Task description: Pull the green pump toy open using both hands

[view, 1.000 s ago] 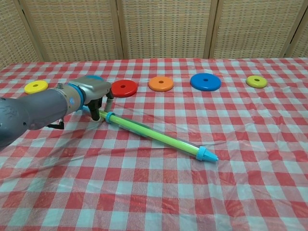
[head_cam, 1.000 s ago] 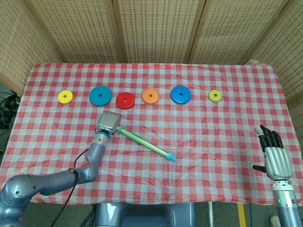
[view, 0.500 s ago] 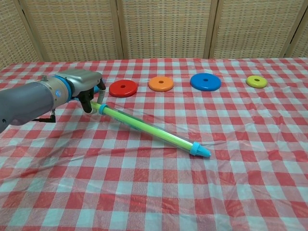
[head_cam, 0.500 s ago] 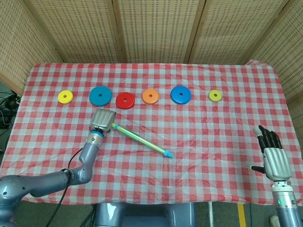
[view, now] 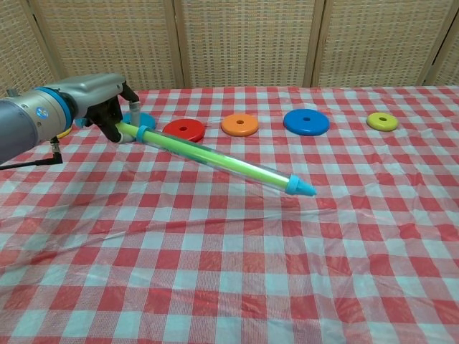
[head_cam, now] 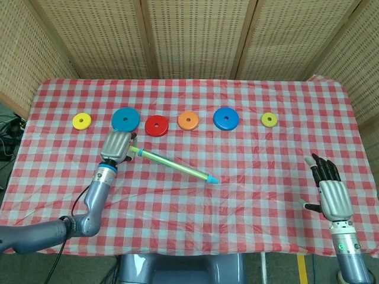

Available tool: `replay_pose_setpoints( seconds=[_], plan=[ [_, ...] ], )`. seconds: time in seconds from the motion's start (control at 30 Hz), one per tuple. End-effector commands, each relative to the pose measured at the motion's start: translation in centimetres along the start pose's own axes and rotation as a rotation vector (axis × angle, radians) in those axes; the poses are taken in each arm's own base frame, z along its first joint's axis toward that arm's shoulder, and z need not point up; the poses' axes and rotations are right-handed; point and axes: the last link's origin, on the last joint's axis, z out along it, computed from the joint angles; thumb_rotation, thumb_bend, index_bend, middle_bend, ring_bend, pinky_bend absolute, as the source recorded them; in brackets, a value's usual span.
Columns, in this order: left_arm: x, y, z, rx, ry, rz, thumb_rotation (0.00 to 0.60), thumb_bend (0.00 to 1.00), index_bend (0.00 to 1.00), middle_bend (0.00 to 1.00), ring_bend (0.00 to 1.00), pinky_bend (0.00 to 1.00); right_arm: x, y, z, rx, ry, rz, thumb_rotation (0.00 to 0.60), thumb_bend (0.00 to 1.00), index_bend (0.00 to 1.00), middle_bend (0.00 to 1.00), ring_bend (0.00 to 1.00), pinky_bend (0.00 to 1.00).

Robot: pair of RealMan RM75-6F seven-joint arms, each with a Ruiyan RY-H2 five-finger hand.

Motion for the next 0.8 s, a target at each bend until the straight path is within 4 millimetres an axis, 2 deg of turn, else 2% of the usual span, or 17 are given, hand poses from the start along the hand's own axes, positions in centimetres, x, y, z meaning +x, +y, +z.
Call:
replay_pose_setpoints(
  seconds=[0.03,0.27,0.37,0.53,0.57,0.63,0.7,0.8],
  plan=[
    [1.2,-0.3,-0.5,-0.007,0.036,-0.068,0.6,0.53,0.85,0.94,0.85,0.73,0.4,-1.3,0.9,0.023,0.002,0.013,0.6,0.13,0.11,0.0,0.0,0.0],
    [3.1,0.2,-0.6,-0.02,0.057,-0.09,0.6,0.53,0.85,0.94,0.85,0.73,1.4,-2.9,2.6,0.033,-0.001,0.033,0.6,0.13,0.12,0.0,0.0,0.0],
    [4.0,0.7,-0.1,-0.021,0.06,-0.091,0.6,0.53,0.85,0.94,0.85,0.73,1.8,-4.0,3.7,0.035,0.019,0.044,0.6,0.14,0.18,0.08,0.03,0.02],
    [4.9,1.6,1.2,-0.002,0.046,-0.087,0.6,0.53,0.85,0.94,0.85,0.73,2.1,-6.8,5.3,0.073,0.048,0.032,0.6,0.15,0.29,0.37,0.31,0.23],
    [5.1,1.9,1.5,-0.001,0.045,-0.082,0.6,0.53,0.85,0.94,0.85,0.73,2.1,-7.5,5.7,0.086,0.047,0.024,0.6,0.16,0.3,0.39,0.34,0.24],
    [5.1,2.3,1.9,0.001,0.042,-0.073,0.6,0.53,0.85,0.94,0.85,0.73,2.0,-8.4,6.2,0.096,0.037,0.018,0.6,0.16,0.32,0.53,0.47,0.29],
    [5.1,2.6,2.1,0.003,0.039,-0.07,0.6,0.53,0.85,0.94,0.85,0.73,1.9,-8.9,6.5,0.098,0.024,0.013,0.6,0.16,0.33,0.61,0.56,0.31],
    [5.0,3.4,2.7,-0.001,0.033,-0.044,0.6,0.53,0.85,0.94,0.85,0.73,1.6,-10.0,7.4,0.099,-0.01,0.002,0.6,0.16,0.34,0.68,0.63,0.33]
  ],
)
